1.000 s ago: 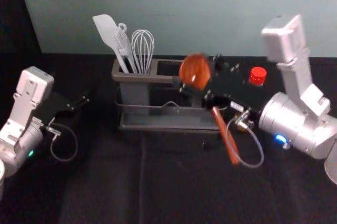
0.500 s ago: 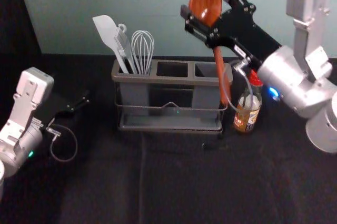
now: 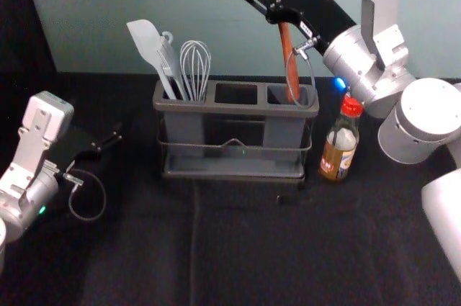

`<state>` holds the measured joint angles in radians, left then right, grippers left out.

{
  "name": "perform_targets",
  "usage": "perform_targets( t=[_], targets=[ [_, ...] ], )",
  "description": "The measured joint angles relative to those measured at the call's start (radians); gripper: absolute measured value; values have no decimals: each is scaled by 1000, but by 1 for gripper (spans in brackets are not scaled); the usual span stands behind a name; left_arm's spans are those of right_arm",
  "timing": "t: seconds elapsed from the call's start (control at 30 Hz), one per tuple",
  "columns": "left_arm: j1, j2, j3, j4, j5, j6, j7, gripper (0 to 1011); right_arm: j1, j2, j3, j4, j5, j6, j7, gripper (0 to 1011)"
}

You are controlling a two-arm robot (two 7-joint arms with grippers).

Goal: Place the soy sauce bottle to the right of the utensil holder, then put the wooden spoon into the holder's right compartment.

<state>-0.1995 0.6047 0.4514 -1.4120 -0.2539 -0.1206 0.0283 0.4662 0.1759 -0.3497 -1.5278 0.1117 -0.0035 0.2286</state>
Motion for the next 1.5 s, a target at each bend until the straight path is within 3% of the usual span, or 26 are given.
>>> perform_targets(
  t=[0.4,0.73,1.03,1.5],
  targets=[
    [0,0,0,0,0,0,0,1005,59,-42,-3,131,-51,-29,0,841],
    [0,0,0,0,0,0,0,1005,74,-58,3,175,-64,-39,4,841],
    [0,0,0,0,0,0,0,1005,27,-42,19,124,-55,-24,19,841],
    [0,0,0,0,0,0,0,1005,-84,28,50,-34,8,34,67,841]
  ],
)
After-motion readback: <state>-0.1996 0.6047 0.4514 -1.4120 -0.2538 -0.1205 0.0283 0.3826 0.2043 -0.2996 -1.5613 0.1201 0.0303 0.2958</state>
